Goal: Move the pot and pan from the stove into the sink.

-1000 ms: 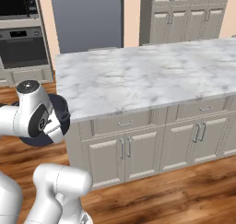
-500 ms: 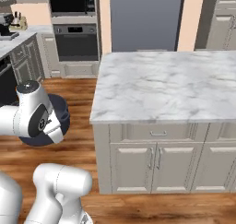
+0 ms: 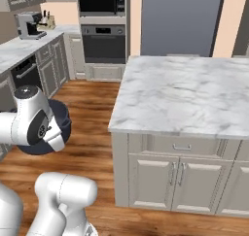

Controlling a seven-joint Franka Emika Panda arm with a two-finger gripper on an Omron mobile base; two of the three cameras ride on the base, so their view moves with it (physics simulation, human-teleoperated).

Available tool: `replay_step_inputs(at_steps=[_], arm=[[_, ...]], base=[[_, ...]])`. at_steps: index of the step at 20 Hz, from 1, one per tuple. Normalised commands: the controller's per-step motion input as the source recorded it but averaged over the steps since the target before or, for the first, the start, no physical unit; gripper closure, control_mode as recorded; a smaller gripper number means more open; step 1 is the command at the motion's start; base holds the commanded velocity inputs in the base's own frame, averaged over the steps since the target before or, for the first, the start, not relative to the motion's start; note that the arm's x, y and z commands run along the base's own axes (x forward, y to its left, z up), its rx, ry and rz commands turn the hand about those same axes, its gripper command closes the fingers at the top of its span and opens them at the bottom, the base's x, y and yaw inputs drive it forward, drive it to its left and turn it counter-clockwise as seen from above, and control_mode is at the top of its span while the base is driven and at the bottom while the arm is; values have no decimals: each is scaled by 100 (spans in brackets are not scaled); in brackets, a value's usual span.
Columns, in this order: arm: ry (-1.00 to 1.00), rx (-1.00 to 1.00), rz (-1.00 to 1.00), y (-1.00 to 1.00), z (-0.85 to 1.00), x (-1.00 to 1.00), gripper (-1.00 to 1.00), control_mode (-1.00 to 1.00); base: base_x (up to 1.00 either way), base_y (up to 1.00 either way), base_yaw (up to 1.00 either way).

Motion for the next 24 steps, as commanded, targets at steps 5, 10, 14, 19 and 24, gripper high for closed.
replay_step_inputs(at_steps=[5,10,14,19,24], arm=[[0,0,0,0,0,0,100,100],[0,0,0,0,0,0,100,100],[0,0,0,0,0,0,100,100],[0,0,0,0,0,0,100,100],[0,0,0,0,0,0,100,100]], base=[[0,56,0],[-4,68,0],[-12,59,0],[-14,22,2],[33,23,1]])
